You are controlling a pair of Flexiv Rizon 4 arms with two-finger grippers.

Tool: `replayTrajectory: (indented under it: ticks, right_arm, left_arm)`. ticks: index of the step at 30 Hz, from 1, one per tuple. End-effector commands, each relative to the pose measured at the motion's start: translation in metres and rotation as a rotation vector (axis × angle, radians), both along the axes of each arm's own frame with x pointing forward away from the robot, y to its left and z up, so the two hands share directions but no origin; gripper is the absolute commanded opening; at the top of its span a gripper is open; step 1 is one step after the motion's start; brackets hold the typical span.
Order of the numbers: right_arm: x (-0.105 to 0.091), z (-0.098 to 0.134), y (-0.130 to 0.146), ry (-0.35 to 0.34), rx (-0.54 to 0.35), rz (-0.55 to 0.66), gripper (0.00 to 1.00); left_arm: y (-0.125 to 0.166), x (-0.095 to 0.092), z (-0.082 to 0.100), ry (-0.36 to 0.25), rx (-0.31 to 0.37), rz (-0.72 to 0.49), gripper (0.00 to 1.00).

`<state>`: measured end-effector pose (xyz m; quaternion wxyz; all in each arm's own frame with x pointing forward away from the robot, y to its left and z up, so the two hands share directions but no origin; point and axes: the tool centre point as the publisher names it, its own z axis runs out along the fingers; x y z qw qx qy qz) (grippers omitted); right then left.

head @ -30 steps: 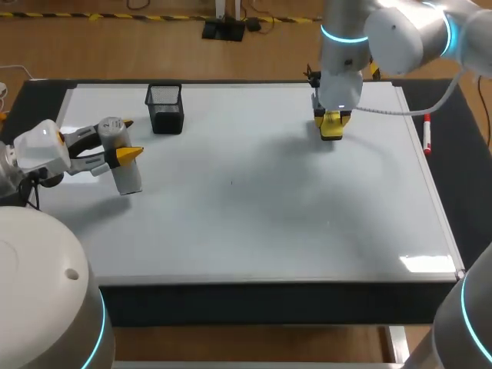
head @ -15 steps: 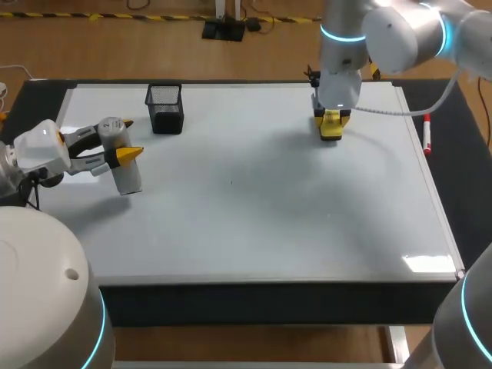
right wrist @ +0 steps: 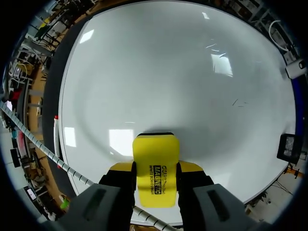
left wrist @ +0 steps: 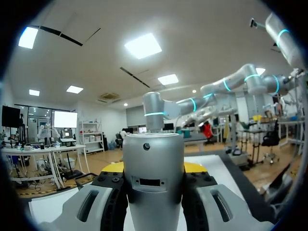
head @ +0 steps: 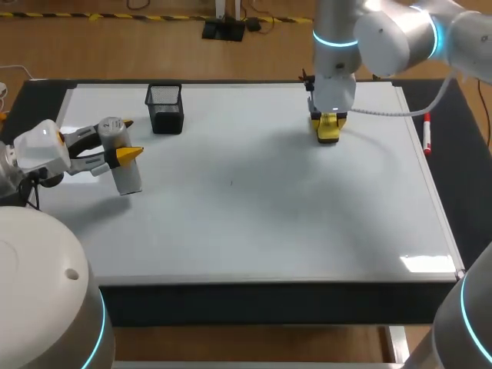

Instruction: Pick up the inspection probe, press it on each red-marked spot on the whiteboard one by one, put down the probe, pick up the eraser, and wipe off all the red marks.

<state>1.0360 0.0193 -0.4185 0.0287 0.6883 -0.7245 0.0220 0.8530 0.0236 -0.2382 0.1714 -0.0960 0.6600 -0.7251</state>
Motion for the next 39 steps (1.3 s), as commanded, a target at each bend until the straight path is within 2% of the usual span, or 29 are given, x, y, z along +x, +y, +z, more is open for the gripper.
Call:
replayTrajectory:
  ticks: [1, 4, 5, 6, 13, 19, 26, 31, 36, 39]
  right_arm:
    - [0.001, 0.0, -0.001, 0.003, -0.012, -0.005, 0.06]
    - [0.002, -0.001, -0.002, 0.002, -0.016, -0.024, 0.0]
    - [0.002, -0.001, -0.002, 0.003, -0.011, -0.027, 0.27]
    - [0.002, -0.001, -0.003, 0.002, -0.012, -0.036, 1.0]
    - [0.001, 0.003, -0.007, -0.006, -0.013, -0.059, 1.0]
    - [-0.002, 0.013, -0.01, -0.024, 0.027, -0.103, 1.0]
    - [-0.006, 0.026, -0.018, -0.013, 0.131, -0.286, 1.0]
    - [-0.012, 0.033, -0.019, 0.008, 0.199, -0.352, 1.0]
    - [-0.013, 0.036, -0.025, 0.051, 0.252, -0.476, 1.0]
    - [-0.011, 0.038, -0.029, 0.08, 0.324, -0.569, 1.0]
  left_arm:
    - [0.0, -0.001, 0.002, 0.0, 0.002, 0.002, 0.0]
    - [0.0, -0.001, 0.002, 0.0, 0.002, 0.002, 0.0]
    - [0.0, -0.001, 0.002, 0.0, 0.002, 0.002, 0.0]
    - [0.0, -0.001, 0.002, 0.0, 0.002, 0.002, 0.0]
    - [0.0, -0.001, 0.002, 0.0, 0.002, 0.002, 0.0]
    - [0.0, -0.001, 0.002, 0.0, 0.002, 0.002, 0.0]
    - [0.0, -0.001, 0.002, 0.0, 0.002, 0.002, 0.0]
    - [0.0, -0.001, 0.002, 0.0, 0.002, 0.002, 0.0]
    - [0.0, -0.001, 0.002, 0.0, 0.002, 0.002, 0.0]
    - [0.0, -0.001, 0.002, 0.0, 0.002, 0.002, 0.0]
